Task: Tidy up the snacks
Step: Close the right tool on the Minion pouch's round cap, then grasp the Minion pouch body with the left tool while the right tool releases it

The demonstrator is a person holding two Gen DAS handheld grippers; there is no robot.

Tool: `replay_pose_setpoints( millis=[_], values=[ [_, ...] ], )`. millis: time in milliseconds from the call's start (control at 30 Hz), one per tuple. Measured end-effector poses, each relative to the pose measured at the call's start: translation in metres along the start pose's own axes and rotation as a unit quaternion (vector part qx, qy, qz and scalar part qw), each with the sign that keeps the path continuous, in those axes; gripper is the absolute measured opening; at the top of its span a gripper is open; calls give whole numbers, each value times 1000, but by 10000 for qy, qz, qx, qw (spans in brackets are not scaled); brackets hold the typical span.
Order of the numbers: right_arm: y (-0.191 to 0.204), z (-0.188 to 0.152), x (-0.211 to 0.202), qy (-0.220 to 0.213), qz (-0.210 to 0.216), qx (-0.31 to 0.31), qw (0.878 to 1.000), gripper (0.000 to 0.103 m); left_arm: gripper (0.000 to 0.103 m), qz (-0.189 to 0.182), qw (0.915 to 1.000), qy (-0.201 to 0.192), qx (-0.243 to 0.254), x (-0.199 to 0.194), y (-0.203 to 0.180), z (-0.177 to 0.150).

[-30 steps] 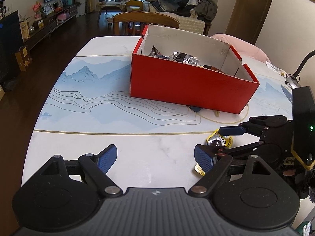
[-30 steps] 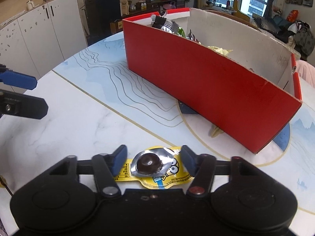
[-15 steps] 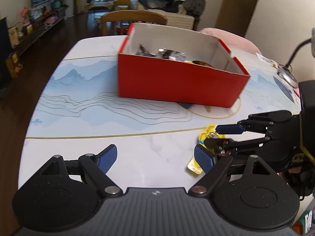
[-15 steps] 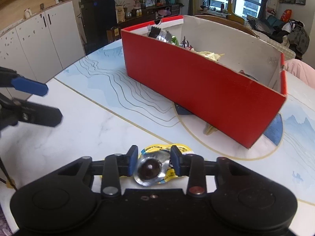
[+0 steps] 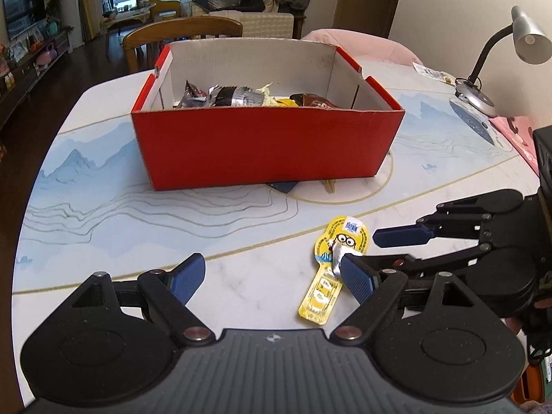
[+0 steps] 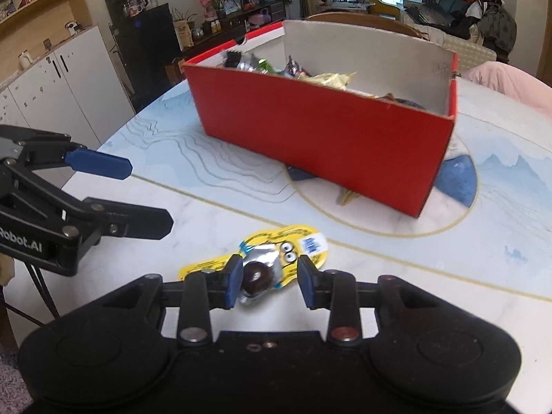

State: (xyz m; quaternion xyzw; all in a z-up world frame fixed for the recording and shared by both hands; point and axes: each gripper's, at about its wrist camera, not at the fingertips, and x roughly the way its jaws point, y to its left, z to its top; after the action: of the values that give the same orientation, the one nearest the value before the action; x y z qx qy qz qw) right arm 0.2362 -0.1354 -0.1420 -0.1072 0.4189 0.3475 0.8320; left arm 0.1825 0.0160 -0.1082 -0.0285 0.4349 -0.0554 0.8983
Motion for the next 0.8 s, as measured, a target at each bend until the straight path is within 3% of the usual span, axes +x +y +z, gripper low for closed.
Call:
replay_pose_setpoints(
  millis=[367,500,800],
  values=[
    [18,1,19,120,-295,-243,9992,40,86,52,9995,46,-308,-11,20,-13],
    [22,-3,18,20,-323,-360,9988,36,86,68,9993,37,-353,-13,24,-15],
    [17,-4,4,-154,-433,-236,9987,33,86,-60,10000,41,48,-11,12,-12]
  ],
)
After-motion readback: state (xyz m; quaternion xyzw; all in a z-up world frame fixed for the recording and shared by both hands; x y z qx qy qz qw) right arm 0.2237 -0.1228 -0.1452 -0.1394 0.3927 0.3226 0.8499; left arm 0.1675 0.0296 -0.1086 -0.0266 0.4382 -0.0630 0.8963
